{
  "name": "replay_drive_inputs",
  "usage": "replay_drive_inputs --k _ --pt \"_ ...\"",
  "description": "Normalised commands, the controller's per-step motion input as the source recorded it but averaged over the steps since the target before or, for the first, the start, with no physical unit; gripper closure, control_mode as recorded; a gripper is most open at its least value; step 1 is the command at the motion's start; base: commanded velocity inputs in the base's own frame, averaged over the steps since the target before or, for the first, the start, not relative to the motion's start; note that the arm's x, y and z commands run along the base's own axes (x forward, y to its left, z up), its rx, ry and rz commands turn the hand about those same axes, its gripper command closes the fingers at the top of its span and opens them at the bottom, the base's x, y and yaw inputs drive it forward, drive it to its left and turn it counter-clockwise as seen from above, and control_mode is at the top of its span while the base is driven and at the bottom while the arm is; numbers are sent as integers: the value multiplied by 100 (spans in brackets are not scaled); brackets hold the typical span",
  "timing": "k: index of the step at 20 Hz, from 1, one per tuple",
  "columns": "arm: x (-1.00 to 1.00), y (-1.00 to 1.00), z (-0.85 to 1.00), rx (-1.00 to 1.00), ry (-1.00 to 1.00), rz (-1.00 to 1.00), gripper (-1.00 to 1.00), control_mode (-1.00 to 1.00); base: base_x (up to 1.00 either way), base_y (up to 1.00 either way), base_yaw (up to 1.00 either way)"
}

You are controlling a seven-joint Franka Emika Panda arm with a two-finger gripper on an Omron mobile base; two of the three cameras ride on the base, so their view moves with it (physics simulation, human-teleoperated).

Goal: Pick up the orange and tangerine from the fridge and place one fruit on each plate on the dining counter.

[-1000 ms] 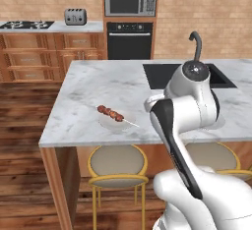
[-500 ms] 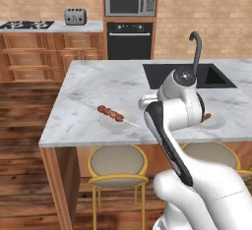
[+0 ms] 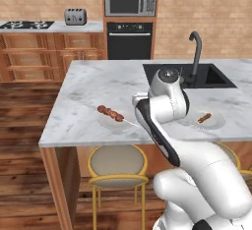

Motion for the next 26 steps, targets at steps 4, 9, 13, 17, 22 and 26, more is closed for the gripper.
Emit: replay_drive_inputs --k 4,9,13,17,22,26 --pt "49 0 -18 13 8 0 100 -100 0 0 0" --pt "44 0 -30 13 11 0 100 -100 0 0 0" --pt "53 11 -30 5 14 0 100 -100 0 0 0" --pt "46 12 -37 3 11 -2 100 -100 0 0 0" --pt "41 10 -37 3 11 -3 100 -100 0 0 0" --pt "47 8 -33 0 6 -1 100 -100 0 0 0"
